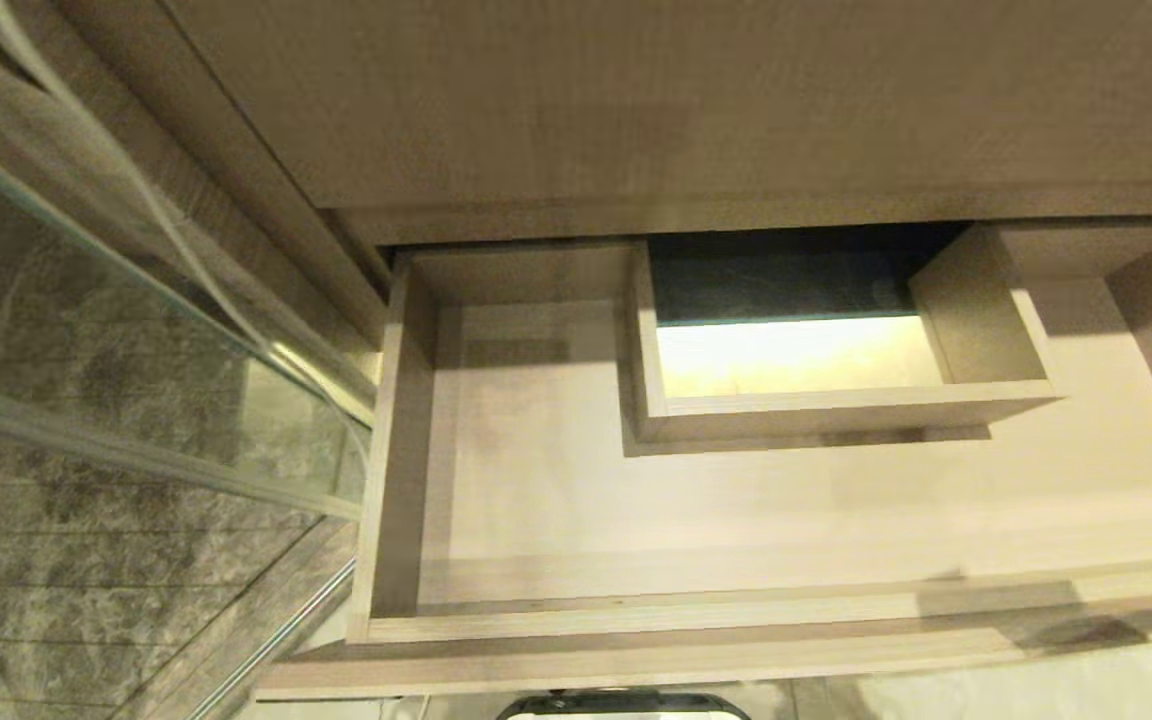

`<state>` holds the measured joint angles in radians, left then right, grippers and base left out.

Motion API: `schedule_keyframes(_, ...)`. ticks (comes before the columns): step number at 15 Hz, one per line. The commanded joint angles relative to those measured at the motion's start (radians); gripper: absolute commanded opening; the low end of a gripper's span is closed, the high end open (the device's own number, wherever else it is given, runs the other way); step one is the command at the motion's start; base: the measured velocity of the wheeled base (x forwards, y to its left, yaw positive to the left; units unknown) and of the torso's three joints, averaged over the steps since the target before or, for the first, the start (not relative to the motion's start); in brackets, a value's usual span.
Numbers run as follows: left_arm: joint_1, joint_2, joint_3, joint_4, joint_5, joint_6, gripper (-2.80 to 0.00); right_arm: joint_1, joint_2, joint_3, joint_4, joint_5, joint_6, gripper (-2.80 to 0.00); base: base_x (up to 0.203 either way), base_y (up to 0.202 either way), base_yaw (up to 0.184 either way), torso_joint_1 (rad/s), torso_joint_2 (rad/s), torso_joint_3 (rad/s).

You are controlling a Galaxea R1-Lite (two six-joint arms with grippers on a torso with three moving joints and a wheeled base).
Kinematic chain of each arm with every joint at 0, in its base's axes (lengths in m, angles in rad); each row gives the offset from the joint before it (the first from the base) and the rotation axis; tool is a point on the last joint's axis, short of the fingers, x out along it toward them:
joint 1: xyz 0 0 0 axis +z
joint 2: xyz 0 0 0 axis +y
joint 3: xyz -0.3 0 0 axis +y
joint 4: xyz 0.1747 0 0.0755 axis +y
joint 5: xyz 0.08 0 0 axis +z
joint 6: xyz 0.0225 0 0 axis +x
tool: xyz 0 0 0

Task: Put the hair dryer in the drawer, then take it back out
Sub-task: Put it into the drawer

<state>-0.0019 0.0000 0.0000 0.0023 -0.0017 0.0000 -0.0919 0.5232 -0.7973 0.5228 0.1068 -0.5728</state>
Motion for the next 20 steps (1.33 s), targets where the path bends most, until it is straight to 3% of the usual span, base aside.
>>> schedule_keyframes(1,0.000,0.000,0.002,0.001,0.000,0.000,-2.80,0.000,0.001,0.000,0.003,0.001,-0.002,-2.80,0.005,0.013,-0.166,0.004,0.00,0.007)
schedule_keyframes(6,0.000,0.000,0.001,0.001,0.000,0.000,-2.80,0.000,0.031,-0.012,0.005,-0.006,0.021,-2.80,0.003,0.008,-0.172,0.002,0.00,0.002)
schedule_keyframes(13,0.000,0.000,0.000,0.001,0.000,0.000,-2.80,0.004,0.201,-0.120,0.058,0.034,0.148,-2.80,0.001,0.009,-0.171,0.002,0.00,0.002)
schedule_keyframes(20,0.000,0.000,0.002,0.001,0.000,0.000,-2.80,0.012,0.186,-0.089,0.066,0.027,0.105,-2.80,0.003,0.007,-0.158,0.001,0.00,0.002)
